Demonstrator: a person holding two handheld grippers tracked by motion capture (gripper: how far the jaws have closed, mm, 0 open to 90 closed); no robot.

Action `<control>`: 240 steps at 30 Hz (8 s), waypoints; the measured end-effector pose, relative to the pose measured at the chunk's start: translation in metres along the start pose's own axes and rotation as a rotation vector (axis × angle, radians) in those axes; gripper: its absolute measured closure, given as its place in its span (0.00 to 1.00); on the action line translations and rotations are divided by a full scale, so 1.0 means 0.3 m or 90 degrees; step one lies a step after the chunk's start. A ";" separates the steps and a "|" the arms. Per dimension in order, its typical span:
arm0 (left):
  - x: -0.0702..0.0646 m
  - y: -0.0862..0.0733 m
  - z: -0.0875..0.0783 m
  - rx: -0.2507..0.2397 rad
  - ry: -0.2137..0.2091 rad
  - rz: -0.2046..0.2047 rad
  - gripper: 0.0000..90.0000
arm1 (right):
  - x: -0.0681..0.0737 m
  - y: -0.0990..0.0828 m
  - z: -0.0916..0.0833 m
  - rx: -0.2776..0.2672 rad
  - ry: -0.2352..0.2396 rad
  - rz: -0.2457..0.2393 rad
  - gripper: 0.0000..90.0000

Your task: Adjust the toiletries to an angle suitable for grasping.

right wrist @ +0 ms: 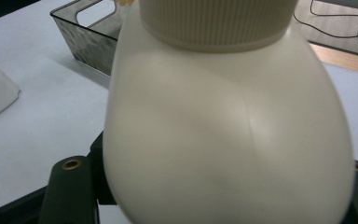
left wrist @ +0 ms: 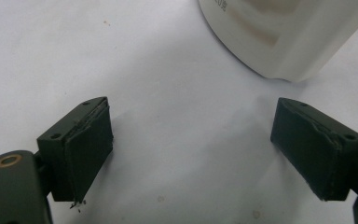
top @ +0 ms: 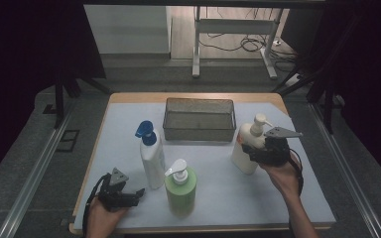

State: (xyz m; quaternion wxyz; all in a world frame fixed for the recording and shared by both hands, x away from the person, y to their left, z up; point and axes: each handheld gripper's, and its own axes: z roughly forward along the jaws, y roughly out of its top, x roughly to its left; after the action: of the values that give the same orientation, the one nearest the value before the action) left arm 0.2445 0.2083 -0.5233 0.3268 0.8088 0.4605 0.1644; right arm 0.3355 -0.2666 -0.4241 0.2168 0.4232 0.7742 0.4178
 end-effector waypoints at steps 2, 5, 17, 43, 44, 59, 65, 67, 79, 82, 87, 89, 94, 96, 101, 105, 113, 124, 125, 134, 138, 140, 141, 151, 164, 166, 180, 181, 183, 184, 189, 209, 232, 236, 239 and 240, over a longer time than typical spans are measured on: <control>0.000 0.000 0.000 0.000 0.000 0.000 0.14 | 0.001 0.005 0.004 0.006 0.000 -0.001 0.37; 0.000 0.000 0.000 0.000 0.000 0.000 0.14 | 0.002 0.007 0.004 0.009 0.000 0.002 0.37; 0.000 0.000 0.000 0.000 0.000 0.000 0.14 | 0.011 0.013 -0.006 0.016 0.000 0.019 0.41; 0.000 0.000 0.000 0.000 0.000 0.000 0.14 | 0.086 0.155 -0.094 0.011 0.057 -0.005 0.41; 0.000 0.000 0.000 0.000 0.000 0.000 0.14 | 0.089 0.160 -0.093 0.010 0.057 -0.007 0.41; 0.000 0.001 0.001 0.001 0.000 0.000 0.14 | 0.140 0.263 -0.054 0.010 0.076 -0.020 0.41; -0.001 0.002 0.001 0.002 0.000 0.000 0.14 | 0.150 0.290 -0.034 0.002 0.078 -0.015 0.41; -0.001 0.002 0.001 0.002 -0.001 -0.001 0.14 | 0.153 0.299 -0.029 0.001 0.076 -0.016 0.41; 0.000 0.002 0.000 0.003 -0.003 0.000 0.13 | 0.170 0.350 0.021 -0.002 0.067 -0.018 0.41; 0.000 0.002 0.001 0.002 -0.002 0.000 0.13 | 0.179 0.366 0.030 -0.004 0.066 -0.020 0.41; 0.000 0.002 0.001 0.002 -0.001 0.000 0.13 | 0.187 0.394 0.045 -0.006 0.063 -0.020 0.41; 0.000 0.001 0.001 0.002 -0.001 0.000 0.14 | 0.191 0.405 0.053 -0.006 0.062 -0.016 0.41; 0.000 0.001 0.001 0.002 -0.001 0.000 0.14 | 0.200 0.427 0.080 -0.010 0.058 -0.014 0.41; 0.000 0.001 0.001 0.002 -0.001 0.000 0.14 | 0.206 0.436 0.089 -0.012 0.056 -0.017 0.41; -0.001 0.001 0.001 0.001 -0.001 0.001 0.13 | 0.222 0.459 0.115 -0.014 0.056 -0.017 0.41; -0.001 0.001 0.001 0.001 0.000 0.001 0.14 | 0.232 0.469 0.143 -0.019 0.056 -0.014 0.41; 0.000 0.001 0.001 0.001 -0.001 0.001 0.13 | 0.252 0.497 0.208 -0.019 0.057 -0.010 0.41; -0.001 0.001 0.001 0.001 0.000 0.001 0.13 | 0.275 0.532 0.271 -0.022 0.047 -0.009 0.41; -0.001 0.001 0.001 0.001 0.000 0.001 0.13 | 0.275 0.532 0.271 -0.022 0.047 -0.009 0.41; -0.001 0.000 0.001 0.001 -0.001 0.001 0.13 | 0.292 0.551 0.327 -0.026 0.044 0.002 0.41; -0.001 0.000 0.001 0.001 -0.001 0.001 0.13 | 0.300 0.560 0.355 -0.028 0.043 0.006 0.41; -0.001 0.000 0.001 0.001 -0.001 0.001 0.13 | 0.303 0.565 0.368 -0.027 0.042 0.007 0.41; -0.001 0.000 0.001 0.001 0.000 0.001 0.13 | 0.306 0.568 0.375 -0.027 0.042 0.010 0.41; -0.001 0.000 0.001 0.001 -0.001 0.001 0.13 | 0.327 0.593 0.431 -0.029 0.039 0.013 0.41; -0.001 0.000 0.001 0.000 0.000 0.001 0.13 | 0.321 0.618 0.482 -0.038 0.020 0.023 0.41; -0.001 0.000 0.001 0.001 -0.001 0.001 0.13 | 0.315 0.617 0.492 -0.041 0.020 0.027 0.41; -0.001 0.000 0.001 0.000 -0.001 0.000 0.13 | 0.319 0.582 0.550 -0.032 0.008 0.014 0.41; -0.001 0.000 0.001 0.000 -0.001 0.000 0.13 | 0.320 0.576 0.556 -0.032 0.006 0.012 0.41; -0.001 0.000 0.001 0.000 -0.001 0.000 0.13 | 0.321 0.567 0.563 -0.031 0.006 0.011 0.41; -0.001 0.000 0.001 0.000 -0.001 0.000 0.13 | 0.321 0.558 0.572 -0.026 0.007 0.014 0.41; -0.001 0.000 0.001 0.000 -0.001 0.000 0.13 | 0.325 0.541 0.584 -0.023 0.006 0.014 0.41; -0.001 0.000 0.001 0.000 -0.001 0.000 0.13 | 0.334 0.477 0.616 -0.010 0.000 0.009 0.41; -0.001 0.000 0.001 0.000 0.000 0.001 0.14 | 0.318 0.421 0.617 0.015 0.038 0.003 0.36; -0.001 0.000 0.001 0.000 0.000 0.000 0.14 | 0.316 0.413 0.610 0.016 0.041 -0.002 0.36; -0.002 0.000 0.001 0.000 0.000 0.000 0.14 | 0.316 0.401 0.601 0.020 0.039 -0.015 0.36; -0.002 0.000 0.001 0.000 0.000 0.000 0.14 | 0.314 0.396 0.597 0.020 0.040 -0.018 0.36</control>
State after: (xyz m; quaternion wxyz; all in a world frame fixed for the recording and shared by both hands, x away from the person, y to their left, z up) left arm 0.2444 0.2078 -0.5237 0.3267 0.8089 0.4603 0.1645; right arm 0.4637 -0.0700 -0.4235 0.1912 0.4026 0.7930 0.4154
